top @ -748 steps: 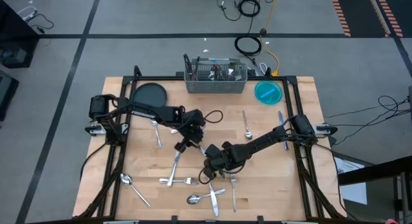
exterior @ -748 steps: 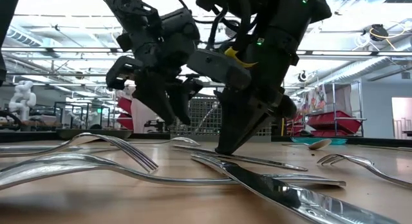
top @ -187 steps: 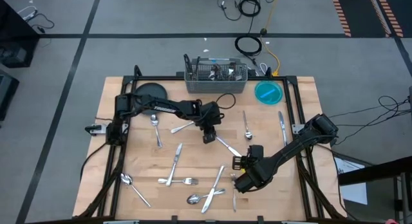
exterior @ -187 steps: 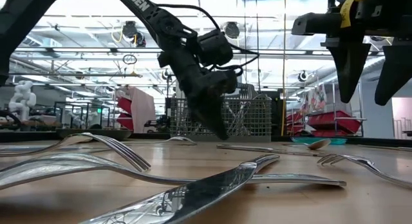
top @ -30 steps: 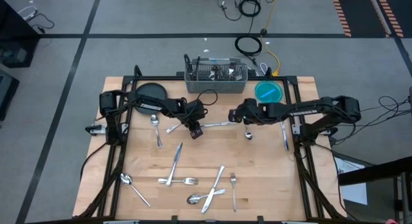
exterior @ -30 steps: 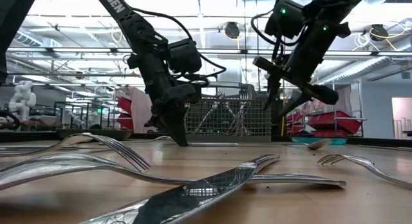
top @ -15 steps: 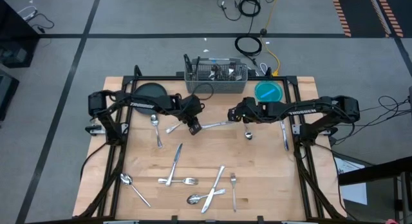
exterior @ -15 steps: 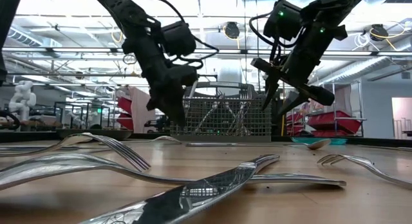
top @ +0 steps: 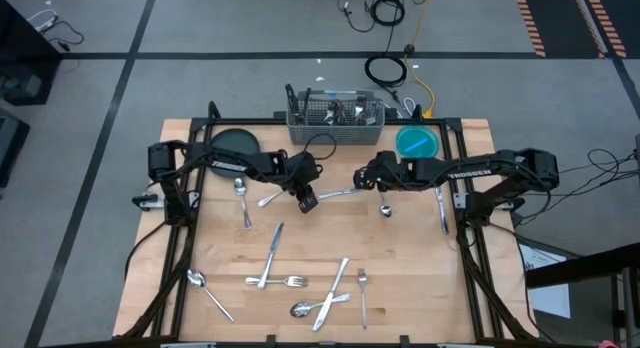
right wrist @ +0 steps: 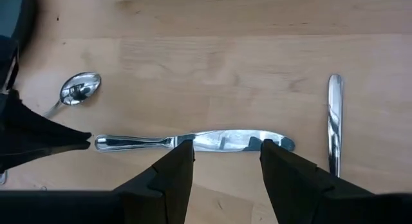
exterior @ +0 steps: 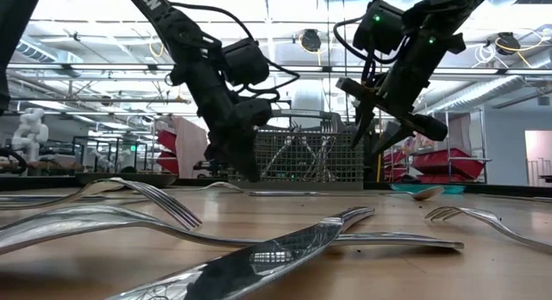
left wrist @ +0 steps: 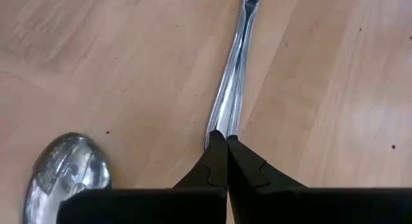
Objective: Sort silverware
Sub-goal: Put the table knife into the silverware organizer
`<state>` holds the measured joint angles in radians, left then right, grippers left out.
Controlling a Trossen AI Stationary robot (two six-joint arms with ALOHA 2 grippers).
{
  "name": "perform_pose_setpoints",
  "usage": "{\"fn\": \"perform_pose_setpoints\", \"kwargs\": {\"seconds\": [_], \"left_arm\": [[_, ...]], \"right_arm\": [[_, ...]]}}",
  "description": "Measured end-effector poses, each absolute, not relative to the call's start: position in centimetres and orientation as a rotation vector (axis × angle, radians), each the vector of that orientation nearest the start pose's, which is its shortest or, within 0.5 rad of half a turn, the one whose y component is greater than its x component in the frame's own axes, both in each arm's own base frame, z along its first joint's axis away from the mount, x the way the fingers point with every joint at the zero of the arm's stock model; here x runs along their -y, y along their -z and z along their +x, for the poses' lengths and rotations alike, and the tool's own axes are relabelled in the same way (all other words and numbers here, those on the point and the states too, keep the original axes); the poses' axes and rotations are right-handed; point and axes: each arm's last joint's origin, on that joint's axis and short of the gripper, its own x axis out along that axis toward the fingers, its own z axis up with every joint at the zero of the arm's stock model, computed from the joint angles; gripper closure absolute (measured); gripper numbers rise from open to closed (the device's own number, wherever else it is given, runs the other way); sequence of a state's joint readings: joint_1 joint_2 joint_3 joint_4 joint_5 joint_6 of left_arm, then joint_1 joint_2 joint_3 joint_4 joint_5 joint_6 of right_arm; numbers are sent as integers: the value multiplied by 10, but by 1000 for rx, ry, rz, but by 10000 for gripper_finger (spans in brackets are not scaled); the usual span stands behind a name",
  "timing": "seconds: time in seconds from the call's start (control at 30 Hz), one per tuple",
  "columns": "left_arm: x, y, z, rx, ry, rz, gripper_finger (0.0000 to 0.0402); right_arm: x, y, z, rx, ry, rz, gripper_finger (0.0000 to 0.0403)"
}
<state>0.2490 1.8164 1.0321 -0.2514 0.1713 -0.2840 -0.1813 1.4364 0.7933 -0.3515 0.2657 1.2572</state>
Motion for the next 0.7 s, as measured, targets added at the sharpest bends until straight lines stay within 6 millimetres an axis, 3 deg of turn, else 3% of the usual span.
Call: {"fn": "perform_pose_setpoints", "kwargs": {"seconds": [0.37, 0.7], "left_arm": [[-80, -147, 340, -1000, -210, -471, 401], [-80, -126, 345, -1046, -203, -484, 401]], "right_arm": [[60, -186, 262, -600, 980, 1077, 234], [60, -186, 262, -605, 972, 1077, 234]]}}
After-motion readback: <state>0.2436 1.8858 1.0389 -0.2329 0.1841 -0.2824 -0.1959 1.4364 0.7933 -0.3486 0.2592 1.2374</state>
